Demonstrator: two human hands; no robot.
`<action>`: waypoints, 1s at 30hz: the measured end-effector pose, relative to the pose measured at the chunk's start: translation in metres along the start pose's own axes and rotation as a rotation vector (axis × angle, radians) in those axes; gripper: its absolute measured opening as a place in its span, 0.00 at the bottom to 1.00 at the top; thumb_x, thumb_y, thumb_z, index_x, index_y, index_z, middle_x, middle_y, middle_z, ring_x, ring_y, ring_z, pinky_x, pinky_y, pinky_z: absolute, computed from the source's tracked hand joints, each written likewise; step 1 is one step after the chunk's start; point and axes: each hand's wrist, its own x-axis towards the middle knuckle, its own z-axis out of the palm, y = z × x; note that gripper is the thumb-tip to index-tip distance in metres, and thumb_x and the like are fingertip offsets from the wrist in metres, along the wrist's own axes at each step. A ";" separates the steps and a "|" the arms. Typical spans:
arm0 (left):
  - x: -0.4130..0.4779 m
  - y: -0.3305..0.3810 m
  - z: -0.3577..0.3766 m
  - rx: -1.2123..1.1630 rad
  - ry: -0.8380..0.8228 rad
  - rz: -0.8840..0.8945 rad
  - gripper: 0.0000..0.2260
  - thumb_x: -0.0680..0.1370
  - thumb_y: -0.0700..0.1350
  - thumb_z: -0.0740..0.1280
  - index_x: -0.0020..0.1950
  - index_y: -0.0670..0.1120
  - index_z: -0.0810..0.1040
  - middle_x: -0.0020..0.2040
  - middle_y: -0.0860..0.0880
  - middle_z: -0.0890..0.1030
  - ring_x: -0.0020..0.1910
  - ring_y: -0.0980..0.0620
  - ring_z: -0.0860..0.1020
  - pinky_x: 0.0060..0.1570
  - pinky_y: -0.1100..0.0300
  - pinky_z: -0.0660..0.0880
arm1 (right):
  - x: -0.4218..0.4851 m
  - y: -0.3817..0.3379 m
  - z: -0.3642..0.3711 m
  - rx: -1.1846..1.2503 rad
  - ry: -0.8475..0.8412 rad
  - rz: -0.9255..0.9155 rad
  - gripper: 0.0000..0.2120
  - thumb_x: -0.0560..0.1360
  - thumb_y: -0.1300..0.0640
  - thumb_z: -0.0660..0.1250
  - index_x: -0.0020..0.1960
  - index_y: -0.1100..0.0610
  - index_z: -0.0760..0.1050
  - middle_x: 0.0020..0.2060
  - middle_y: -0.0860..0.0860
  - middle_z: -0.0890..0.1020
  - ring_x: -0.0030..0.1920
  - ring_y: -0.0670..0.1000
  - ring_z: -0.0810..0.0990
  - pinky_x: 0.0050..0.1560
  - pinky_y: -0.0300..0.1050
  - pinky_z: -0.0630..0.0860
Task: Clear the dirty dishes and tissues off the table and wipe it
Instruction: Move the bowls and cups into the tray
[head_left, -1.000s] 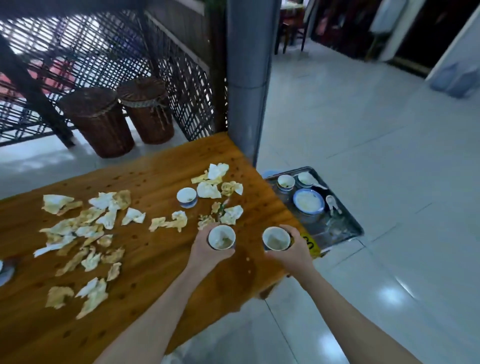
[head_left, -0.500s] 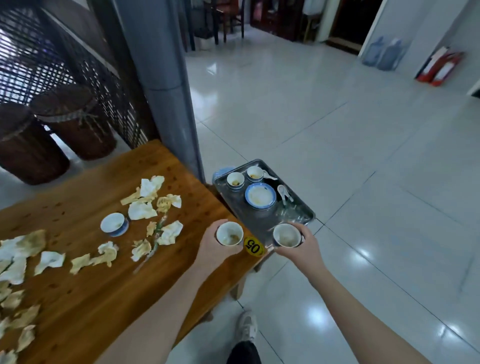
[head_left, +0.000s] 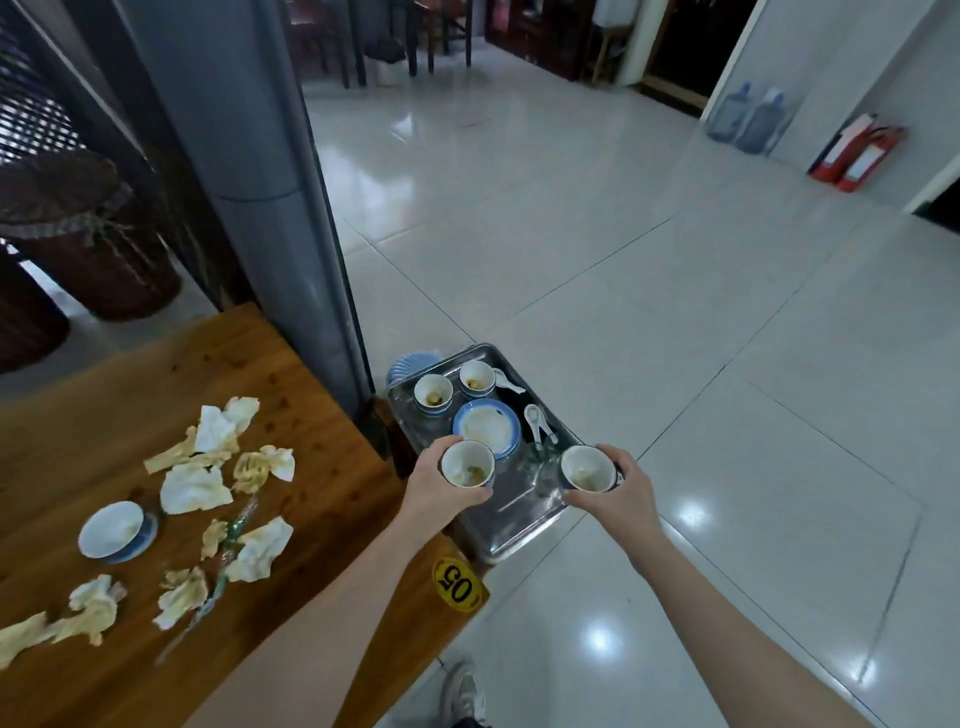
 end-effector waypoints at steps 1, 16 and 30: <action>0.010 0.003 0.001 0.000 0.002 -0.007 0.33 0.62 0.42 0.82 0.61 0.57 0.71 0.57 0.55 0.76 0.57 0.55 0.74 0.59 0.57 0.74 | 0.011 -0.003 0.000 0.001 0.001 0.003 0.29 0.59 0.63 0.80 0.53 0.47 0.73 0.47 0.43 0.77 0.47 0.46 0.78 0.43 0.37 0.74; 0.073 -0.008 0.033 -0.014 0.123 -0.191 0.30 0.59 0.45 0.83 0.52 0.60 0.71 0.50 0.61 0.77 0.50 0.61 0.75 0.44 0.68 0.71 | 0.116 0.021 0.033 -0.122 -0.170 0.058 0.31 0.57 0.61 0.80 0.56 0.50 0.72 0.46 0.45 0.78 0.47 0.48 0.79 0.44 0.40 0.75; 0.089 -0.063 0.115 -0.149 0.364 -0.488 0.34 0.61 0.39 0.81 0.62 0.55 0.71 0.58 0.51 0.76 0.57 0.51 0.75 0.60 0.51 0.75 | 0.209 0.095 0.056 -0.353 -0.508 0.026 0.29 0.57 0.54 0.81 0.50 0.41 0.69 0.45 0.39 0.78 0.46 0.39 0.78 0.42 0.33 0.71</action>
